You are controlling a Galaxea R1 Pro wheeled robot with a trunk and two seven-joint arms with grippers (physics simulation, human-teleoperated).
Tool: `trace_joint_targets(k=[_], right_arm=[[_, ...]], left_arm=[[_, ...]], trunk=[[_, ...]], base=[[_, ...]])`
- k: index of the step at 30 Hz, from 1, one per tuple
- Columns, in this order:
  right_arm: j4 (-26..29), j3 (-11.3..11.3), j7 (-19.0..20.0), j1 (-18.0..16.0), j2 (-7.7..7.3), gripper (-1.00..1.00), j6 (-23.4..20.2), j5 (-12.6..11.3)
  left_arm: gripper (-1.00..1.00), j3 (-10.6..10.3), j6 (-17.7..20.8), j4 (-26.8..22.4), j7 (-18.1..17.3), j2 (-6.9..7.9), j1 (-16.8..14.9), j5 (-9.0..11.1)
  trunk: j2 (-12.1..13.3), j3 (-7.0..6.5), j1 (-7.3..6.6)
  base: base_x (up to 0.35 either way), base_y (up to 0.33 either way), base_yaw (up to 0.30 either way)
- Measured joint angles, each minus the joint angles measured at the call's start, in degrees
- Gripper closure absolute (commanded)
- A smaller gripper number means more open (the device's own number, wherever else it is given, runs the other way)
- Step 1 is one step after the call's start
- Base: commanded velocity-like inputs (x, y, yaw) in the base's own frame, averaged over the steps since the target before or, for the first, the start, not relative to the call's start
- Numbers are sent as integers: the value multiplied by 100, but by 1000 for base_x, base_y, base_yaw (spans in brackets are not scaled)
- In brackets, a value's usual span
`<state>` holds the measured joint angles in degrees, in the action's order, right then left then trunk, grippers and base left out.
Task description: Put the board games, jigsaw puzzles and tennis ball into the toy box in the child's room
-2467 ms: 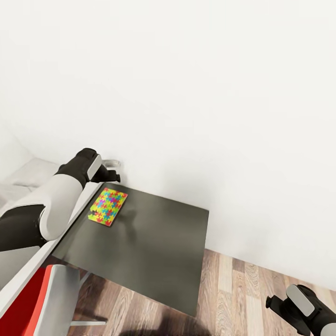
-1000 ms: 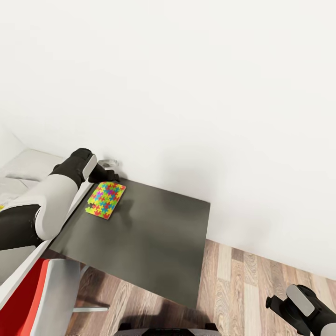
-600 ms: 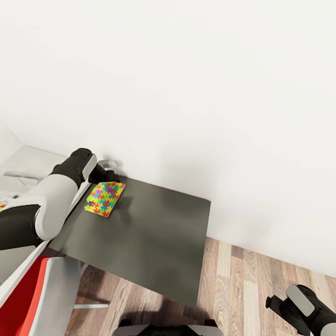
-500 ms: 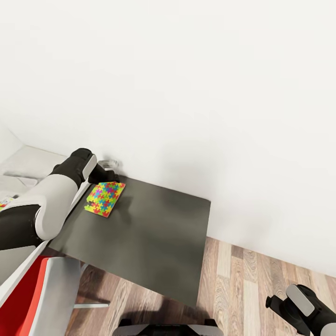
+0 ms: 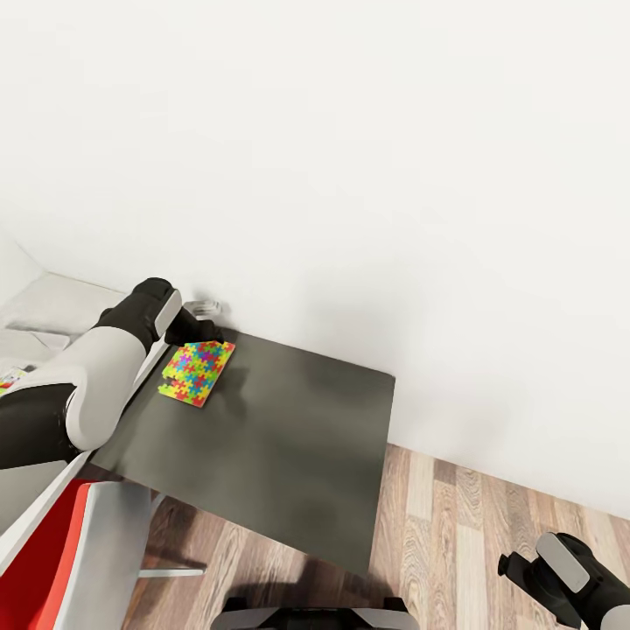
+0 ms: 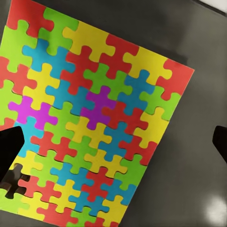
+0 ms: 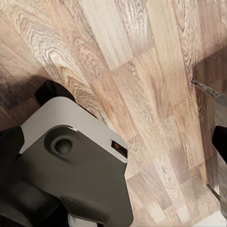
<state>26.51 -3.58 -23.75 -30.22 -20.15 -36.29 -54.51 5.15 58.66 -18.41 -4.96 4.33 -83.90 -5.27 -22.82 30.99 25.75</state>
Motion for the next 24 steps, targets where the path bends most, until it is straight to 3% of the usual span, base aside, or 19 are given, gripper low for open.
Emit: trace_joint_targets(k=[11,19,24], right_arm=[[208,15,6,0,-7,-100,21,-1],[1025,40,78,83,-346,-100,-39,-48],[1424,56,158,261,-447,-100,-67,-70]], left_arm=[[-100,-3,1,0,1,0,0,-6],[-100,-4,-3,0,1,1,0,-11],[-100,-4,-4,0,1,5,0,-15]], trunk=[[0,0,0],[0,0,0],[0,0,0]], base=[[0,0,0],[0,0,0],[0,0,0]])
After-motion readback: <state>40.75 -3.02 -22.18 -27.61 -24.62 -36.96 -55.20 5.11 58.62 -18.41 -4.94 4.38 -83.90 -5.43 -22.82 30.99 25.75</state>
